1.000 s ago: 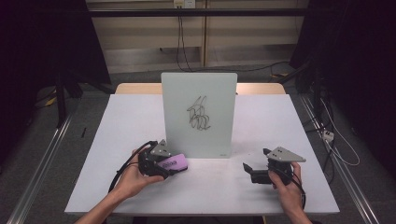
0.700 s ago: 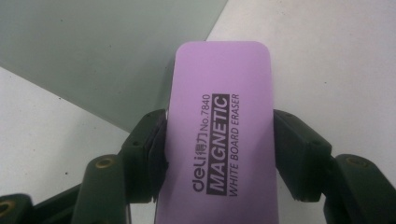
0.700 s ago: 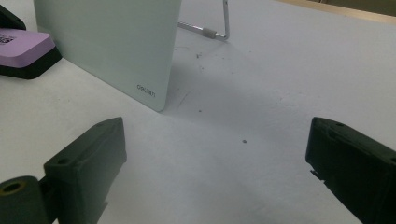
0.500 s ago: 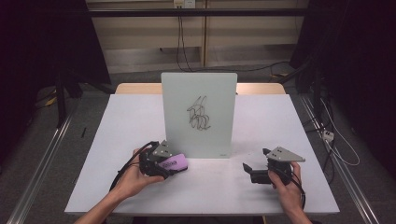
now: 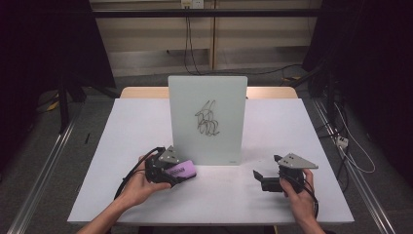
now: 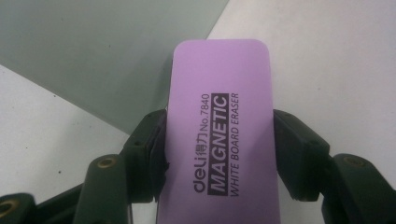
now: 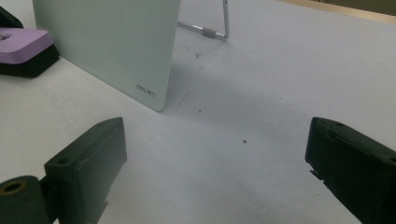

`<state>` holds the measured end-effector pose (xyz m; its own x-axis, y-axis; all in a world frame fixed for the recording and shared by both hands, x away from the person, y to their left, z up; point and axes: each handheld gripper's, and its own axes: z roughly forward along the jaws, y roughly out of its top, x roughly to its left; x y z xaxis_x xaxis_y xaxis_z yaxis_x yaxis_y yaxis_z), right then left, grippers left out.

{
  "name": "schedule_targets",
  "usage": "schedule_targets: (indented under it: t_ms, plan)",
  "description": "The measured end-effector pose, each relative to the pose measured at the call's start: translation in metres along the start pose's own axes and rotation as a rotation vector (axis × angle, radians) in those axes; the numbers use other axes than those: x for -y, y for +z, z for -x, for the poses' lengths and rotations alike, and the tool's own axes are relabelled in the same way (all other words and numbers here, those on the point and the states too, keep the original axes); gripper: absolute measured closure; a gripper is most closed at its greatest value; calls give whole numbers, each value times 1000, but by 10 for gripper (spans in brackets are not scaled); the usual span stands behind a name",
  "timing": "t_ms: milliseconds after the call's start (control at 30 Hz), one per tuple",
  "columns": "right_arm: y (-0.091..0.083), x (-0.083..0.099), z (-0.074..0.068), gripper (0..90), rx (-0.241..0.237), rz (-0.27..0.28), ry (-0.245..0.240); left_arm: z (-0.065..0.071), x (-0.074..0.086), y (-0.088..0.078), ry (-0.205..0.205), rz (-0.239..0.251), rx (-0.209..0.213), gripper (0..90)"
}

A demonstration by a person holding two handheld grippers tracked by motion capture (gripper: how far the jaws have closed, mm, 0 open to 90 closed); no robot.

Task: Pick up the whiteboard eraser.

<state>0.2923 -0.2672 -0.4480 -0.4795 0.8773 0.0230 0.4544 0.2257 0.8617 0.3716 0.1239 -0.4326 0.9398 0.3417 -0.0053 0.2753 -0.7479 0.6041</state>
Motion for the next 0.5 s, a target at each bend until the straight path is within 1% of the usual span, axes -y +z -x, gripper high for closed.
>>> schedule_targets:
  t_ms: [33,67,100,133,167,200,267,300,333,400,433,467,500]
  plan:
    - [0,0,0,53,0,0,-1,-1,-1,-2,14,-5,-6,405]
    - [0,0,0,53,0,1,-1,-2,0,-4,19,1,-7,405]
    - [0,0,0,53,-2,2,1,-2,0,-6,14,20,-22,405]
    - [0,0,0,53,-3,3,-1,-1,0,-10,23,-3,-57,405]
    - [0,0,0,53,-3,3,-1,-3,1,-11,20,20,-28,405]
    - [1,0,0,53,-2,3,0,-2,2,-12,-15,49,-31,406]
    - [1,-1,0,53,-4,1,2,-2,2,-15,-27,80,-33,405]
    - [1,-1,0,53,-4,1,2,-2,2,-18,-31,86,-23,406]
    - [2,-1,-1,53,-2,-1,1,-2,3,-20,-38,105,-28,406]
    - [2,-1,-1,53,-2,0,6,-1,4,-24,-45,126,-36,405]
    - [2,-1,0,52,-2,2,6,-2,4,-26,-48,131,-27,406]
    - [2,-1,-1,52,-2,0,11,-2,5,-27,-47,138,-29,406]
    - [2,-2,0,52,-2,1,16,-1,5,-30,-51,129,-51,406]
